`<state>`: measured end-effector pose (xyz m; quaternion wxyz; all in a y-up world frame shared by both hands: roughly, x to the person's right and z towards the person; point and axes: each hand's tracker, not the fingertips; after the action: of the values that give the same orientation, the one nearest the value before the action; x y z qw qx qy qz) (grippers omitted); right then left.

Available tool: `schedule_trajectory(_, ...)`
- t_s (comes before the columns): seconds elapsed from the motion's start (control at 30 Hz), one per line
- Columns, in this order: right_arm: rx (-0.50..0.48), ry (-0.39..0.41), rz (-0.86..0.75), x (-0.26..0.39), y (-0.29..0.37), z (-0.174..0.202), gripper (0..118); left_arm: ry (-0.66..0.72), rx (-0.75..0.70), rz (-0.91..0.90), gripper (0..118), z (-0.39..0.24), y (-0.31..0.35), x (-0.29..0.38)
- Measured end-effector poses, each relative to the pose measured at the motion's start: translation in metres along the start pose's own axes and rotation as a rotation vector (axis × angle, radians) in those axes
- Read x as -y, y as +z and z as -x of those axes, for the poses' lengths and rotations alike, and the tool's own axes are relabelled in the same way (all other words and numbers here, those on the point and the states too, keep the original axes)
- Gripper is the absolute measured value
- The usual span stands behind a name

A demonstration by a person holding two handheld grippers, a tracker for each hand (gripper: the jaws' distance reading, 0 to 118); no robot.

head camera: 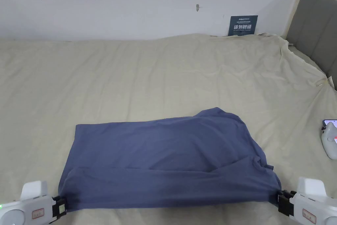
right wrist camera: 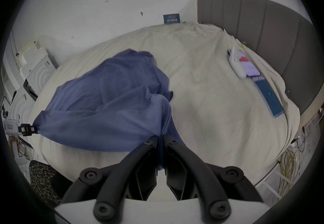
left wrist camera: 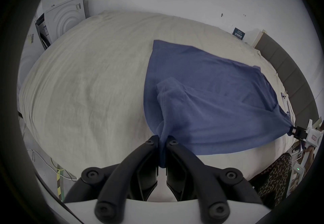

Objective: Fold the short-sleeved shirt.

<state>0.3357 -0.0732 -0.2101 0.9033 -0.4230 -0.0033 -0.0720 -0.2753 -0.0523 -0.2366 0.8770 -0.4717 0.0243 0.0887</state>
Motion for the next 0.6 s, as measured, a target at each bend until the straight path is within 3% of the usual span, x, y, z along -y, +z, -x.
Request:
schedule_trajectory(0.23,0.060,-0.023,0.117,0.022,-0.036,0.003,4,-0.004,-0.037,0.069,5,0.001,-0.031,0.020)
schedule_trajectory(0.43,0.078,0.000,0.105,0.017,-0.028,0.007,6,0.016,-0.058,0.064,7,-0.003,-0.031,0.020)
schedule_trajectory(0.5,0.086,0.006,0.095,0.010,-0.007,0.020,24,0.041,-0.071,0.063,28,-0.006,-0.024,0.017)
schedule_trajectory(0.53,0.080,0.017,0.063,0.006,0.003,0.022,41,0.052,-0.058,0.051,42,-0.008,-0.015,0.014)
schedule_trajectory(0.57,0.078,0.024,0.006,-0.001,0.015,0.026,62,0.067,-0.044,0.024,65,-0.010,-0.008,0.011)
schedule_trajectory(0.6,0.074,0.028,-0.033,-0.007,0.027,0.029,71,0.087,-0.045,-0.019,79,-0.013,0.000,0.008)
